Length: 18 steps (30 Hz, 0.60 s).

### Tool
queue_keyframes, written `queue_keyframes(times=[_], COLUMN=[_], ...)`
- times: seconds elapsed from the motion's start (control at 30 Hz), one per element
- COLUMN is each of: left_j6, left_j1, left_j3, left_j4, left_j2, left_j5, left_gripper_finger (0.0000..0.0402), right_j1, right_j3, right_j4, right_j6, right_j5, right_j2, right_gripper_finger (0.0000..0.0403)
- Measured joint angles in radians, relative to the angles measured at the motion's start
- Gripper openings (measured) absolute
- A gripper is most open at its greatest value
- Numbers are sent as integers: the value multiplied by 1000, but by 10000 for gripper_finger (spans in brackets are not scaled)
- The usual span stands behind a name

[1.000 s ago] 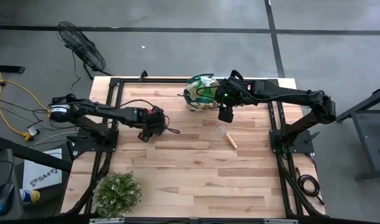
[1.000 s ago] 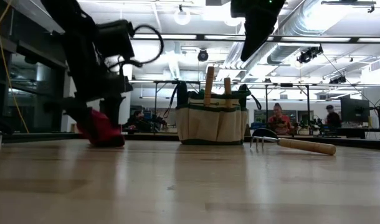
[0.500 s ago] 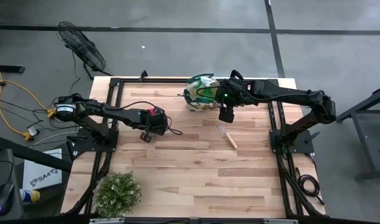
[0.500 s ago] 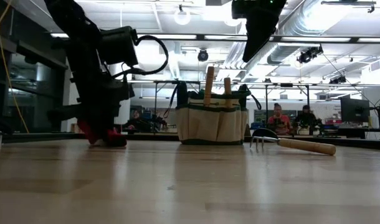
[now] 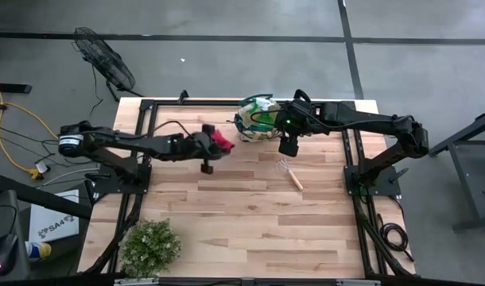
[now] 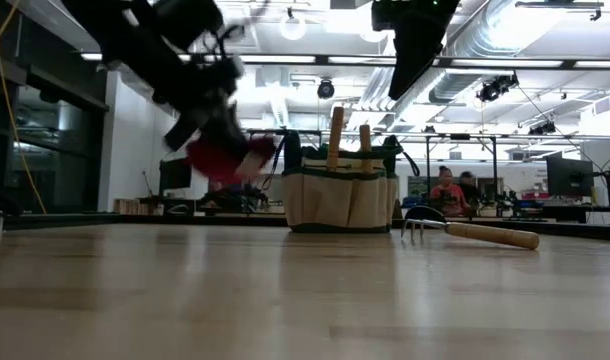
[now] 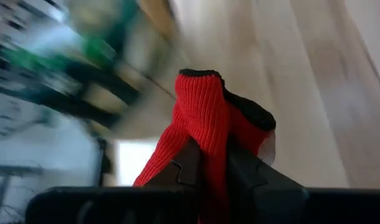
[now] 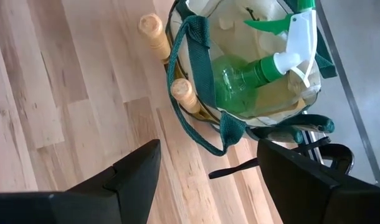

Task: Pick & Place Garden tools in Gardening bag
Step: Put the red gloves into the gardening bag

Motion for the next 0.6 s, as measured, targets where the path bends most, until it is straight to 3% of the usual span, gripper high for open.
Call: queue_keyframes(times=[0.23,0.43,0.6], left_j6=[1,-53,-140], left_j1=[1,27,113], left_j3=[2,2,6], left_j4=[302,561,743], left_j2=[-88,-72,7], left_j5=[-40,127,253], left_gripper_finger=[31,31,31], right_j1=[0,0,0], right_j3=[0,0,0], right_j4=[3,29,46], right_j6=[-1,-3,7], right_j5=[1,1,9], right_j2=[0,0,0], right_gripper_finger=[258,258,258])
